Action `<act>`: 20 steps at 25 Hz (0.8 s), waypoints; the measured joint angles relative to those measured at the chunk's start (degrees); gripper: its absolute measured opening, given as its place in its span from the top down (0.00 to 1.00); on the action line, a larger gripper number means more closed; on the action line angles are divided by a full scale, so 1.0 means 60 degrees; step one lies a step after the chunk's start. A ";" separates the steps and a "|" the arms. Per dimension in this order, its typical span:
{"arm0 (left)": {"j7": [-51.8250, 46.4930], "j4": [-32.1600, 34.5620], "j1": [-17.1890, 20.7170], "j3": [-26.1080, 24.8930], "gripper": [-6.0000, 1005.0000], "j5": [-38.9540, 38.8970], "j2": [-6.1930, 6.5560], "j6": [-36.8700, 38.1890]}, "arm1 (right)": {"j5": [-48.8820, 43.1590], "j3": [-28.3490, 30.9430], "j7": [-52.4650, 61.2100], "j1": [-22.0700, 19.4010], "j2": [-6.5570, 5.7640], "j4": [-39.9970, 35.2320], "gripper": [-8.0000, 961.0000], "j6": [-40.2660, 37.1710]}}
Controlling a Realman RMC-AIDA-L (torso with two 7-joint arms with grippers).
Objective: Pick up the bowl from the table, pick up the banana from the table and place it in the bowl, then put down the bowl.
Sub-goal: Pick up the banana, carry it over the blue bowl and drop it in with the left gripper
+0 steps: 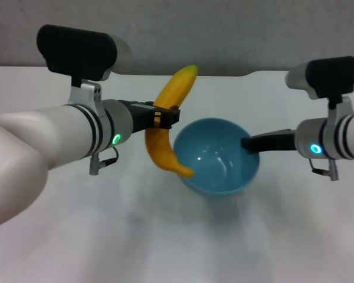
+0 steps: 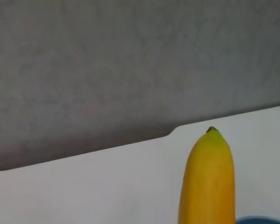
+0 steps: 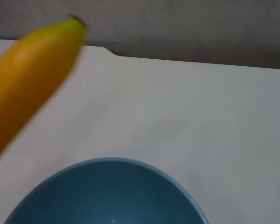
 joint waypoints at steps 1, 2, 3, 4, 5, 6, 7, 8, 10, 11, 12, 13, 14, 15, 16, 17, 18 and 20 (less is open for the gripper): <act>0.0000 0.0001 -0.0017 0.0069 0.49 -0.0033 0.0000 -0.0042 | 0.0107 -0.0095 0.0000 0.0066 0.0000 -0.0031 0.94 -0.0025; -0.0001 0.0017 -0.0027 0.0132 0.49 -0.0055 -0.0001 -0.0113 | 0.0233 -0.0221 0.0000 0.0121 0.0002 -0.0053 0.94 -0.0067; -0.0004 0.0041 -0.0034 0.0187 0.49 -0.0071 -0.0005 -0.0192 | 0.0368 -0.0363 0.0000 0.0153 0.0007 -0.0057 0.94 -0.0134; -0.0006 0.0072 -0.0042 0.0222 0.49 -0.0087 -0.0013 -0.0272 | 0.0525 -0.0544 0.0000 0.0179 0.0011 -0.0058 0.94 -0.0222; -0.0010 0.0113 -0.0053 0.0249 0.49 -0.0123 -0.0019 -0.0335 | 0.0656 -0.0675 0.0000 0.0199 0.0015 -0.0059 0.94 -0.0285; -0.0012 0.0142 -0.0061 0.0261 0.49 -0.0155 -0.0021 -0.0379 | 0.0757 -0.0795 0.0000 0.0227 0.0015 -0.0062 0.94 -0.0336; -0.0013 0.0161 -0.0064 0.0270 0.49 -0.0194 -0.0025 -0.0400 | 0.0838 -0.0892 0.0000 0.0259 0.0019 -0.0066 0.94 -0.0375; -0.0014 0.0174 -0.0068 0.0274 0.49 -0.0226 -0.0027 -0.0414 | 0.0885 -0.0951 0.0000 0.0289 0.0018 -0.0070 0.94 -0.0409; -0.0015 0.0210 -0.0086 0.0311 0.49 -0.0292 -0.0029 -0.0492 | 0.0891 -0.0993 0.0017 0.0311 0.0019 -0.0080 0.94 -0.0452; -0.0015 0.0234 -0.0099 0.0339 0.49 -0.0325 -0.0029 -0.0552 | 0.0891 -0.1006 0.0028 0.0313 0.0019 -0.0092 0.94 -0.0467; -0.0015 0.0251 -0.0111 0.0357 0.49 -0.0348 -0.0029 -0.0586 | 0.0892 -0.1018 0.0039 0.0320 0.0019 -0.0115 0.94 -0.0473; -0.0016 0.0277 -0.0132 0.0365 0.49 -0.0401 -0.0029 -0.0613 | 0.0893 -0.1023 0.0044 0.0332 0.0019 -0.0140 0.94 -0.0471; -0.0016 0.0307 -0.0152 0.0367 0.49 -0.0460 -0.0029 -0.0627 | 0.0894 -0.1024 0.0045 0.0345 0.0019 -0.0164 0.94 -0.0463; -0.0017 0.0349 -0.0171 0.0369 0.49 -0.0516 -0.0029 -0.0644 | 0.0895 -0.1027 0.0045 0.0361 0.0019 -0.0187 0.94 -0.0456; -0.0018 0.0422 -0.0197 0.0375 0.49 -0.0588 -0.0029 -0.0680 | 0.0896 -0.1030 0.0045 0.0372 0.0019 -0.0201 0.94 -0.0455; -0.0018 0.0480 -0.0209 0.0389 0.49 -0.0633 -0.0029 -0.0720 | 0.0896 -0.1038 0.0046 0.0375 0.0020 -0.0203 0.94 -0.0455; -0.0018 0.0521 -0.0217 0.0410 0.49 -0.0649 -0.0029 -0.0748 | 0.0898 -0.1044 0.0045 0.0375 0.0023 -0.0204 0.94 -0.0453; -0.0017 0.0617 -0.0246 0.0474 0.49 -0.0668 -0.0029 -0.0802 | 0.0900 -0.1053 0.0045 0.0377 0.0031 -0.0205 0.94 -0.0450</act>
